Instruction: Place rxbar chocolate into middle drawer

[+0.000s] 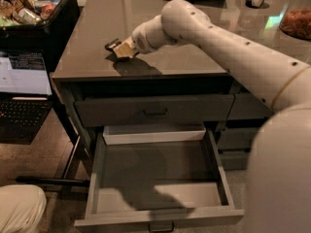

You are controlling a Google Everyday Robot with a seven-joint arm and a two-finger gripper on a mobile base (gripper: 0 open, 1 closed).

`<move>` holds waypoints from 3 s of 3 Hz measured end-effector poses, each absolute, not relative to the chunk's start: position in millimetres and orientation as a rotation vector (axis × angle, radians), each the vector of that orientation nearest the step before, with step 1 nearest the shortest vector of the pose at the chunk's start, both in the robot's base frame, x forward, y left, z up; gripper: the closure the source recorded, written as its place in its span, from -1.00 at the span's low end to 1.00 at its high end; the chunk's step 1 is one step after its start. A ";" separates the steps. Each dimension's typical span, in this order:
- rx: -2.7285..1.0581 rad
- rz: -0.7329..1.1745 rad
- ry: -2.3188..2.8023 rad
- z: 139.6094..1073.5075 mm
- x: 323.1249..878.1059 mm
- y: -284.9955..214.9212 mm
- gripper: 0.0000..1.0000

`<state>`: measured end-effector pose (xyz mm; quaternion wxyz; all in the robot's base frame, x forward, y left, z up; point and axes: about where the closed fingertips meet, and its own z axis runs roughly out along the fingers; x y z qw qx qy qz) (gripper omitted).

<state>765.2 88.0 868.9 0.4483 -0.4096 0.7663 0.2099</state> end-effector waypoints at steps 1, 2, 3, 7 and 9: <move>-1.082 0.619 1.841 866.2 721.2 67.3 1.00; -1.144 0.739 1.766 858.2 672.1 43.0 1.00; -1.256 0.835 1.665 846.5 622.8 15.6 1.00; -1.383 0.864 1.863 691.6 565.4 0.4 1.00; -1.401 0.846 1.892 675.5 562.4 3.5 1.00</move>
Offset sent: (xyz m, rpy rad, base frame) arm -0.1589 -0.1006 -0.0148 0.1718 -0.0301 0.3460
